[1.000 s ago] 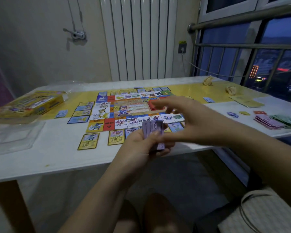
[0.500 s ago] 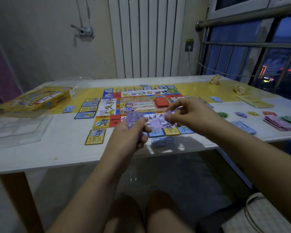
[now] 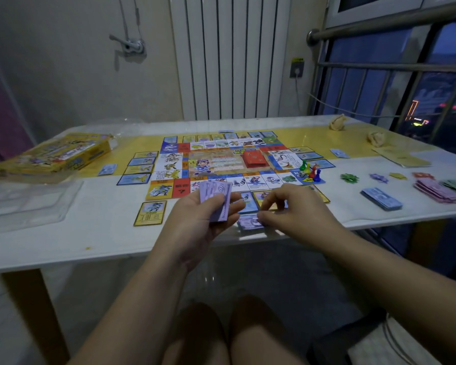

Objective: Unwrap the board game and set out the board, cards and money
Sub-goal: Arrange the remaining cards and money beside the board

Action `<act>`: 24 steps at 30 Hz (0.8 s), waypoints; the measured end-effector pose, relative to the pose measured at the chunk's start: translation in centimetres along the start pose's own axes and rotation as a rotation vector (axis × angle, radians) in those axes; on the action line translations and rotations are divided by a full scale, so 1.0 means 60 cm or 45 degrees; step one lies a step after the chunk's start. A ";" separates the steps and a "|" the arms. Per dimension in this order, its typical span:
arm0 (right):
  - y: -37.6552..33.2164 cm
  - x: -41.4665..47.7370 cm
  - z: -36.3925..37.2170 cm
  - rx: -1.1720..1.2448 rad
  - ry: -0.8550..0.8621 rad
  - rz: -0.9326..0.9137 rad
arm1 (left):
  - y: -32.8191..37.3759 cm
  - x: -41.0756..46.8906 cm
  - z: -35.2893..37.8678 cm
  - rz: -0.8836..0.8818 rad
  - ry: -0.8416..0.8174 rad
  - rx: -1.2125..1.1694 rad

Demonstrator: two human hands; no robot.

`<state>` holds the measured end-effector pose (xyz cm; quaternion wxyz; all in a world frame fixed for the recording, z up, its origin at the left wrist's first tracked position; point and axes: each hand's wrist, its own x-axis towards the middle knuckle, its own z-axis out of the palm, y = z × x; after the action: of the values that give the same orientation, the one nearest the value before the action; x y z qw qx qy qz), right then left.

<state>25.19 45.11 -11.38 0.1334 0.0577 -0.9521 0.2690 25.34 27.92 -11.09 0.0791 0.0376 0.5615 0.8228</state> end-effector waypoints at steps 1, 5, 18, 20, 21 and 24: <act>0.001 0.003 -0.005 0.062 0.035 -0.005 | -0.001 0.002 0.001 -0.002 -0.008 0.035; -0.006 0.024 -0.036 0.462 0.081 0.010 | 0.003 0.022 0.010 -0.002 -0.040 0.179; 0.038 0.158 -0.112 0.990 -0.247 0.253 | 0.060 0.161 0.111 0.176 -0.320 0.812; 0.062 0.178 -0.125 1.012 -0.240 0.243 | 0.057 0.190 0.130 0.205 -0.371 0.947; 0.075 0.186 -0.134 0.976 -0.264 0.221 | 0.056 0.205 0.137 0.213 -0.378 0.989; 0.125 0.207 -0.179 0.827 -0.397 0.207 | 0.057 0.250 0.154 0.143 -0.368 0.937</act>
<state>14.32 56.64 -2.78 -0.0603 0.0614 -0.8274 0.5549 11.67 37.78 -4.95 0.0934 0.2097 0.7988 0.5561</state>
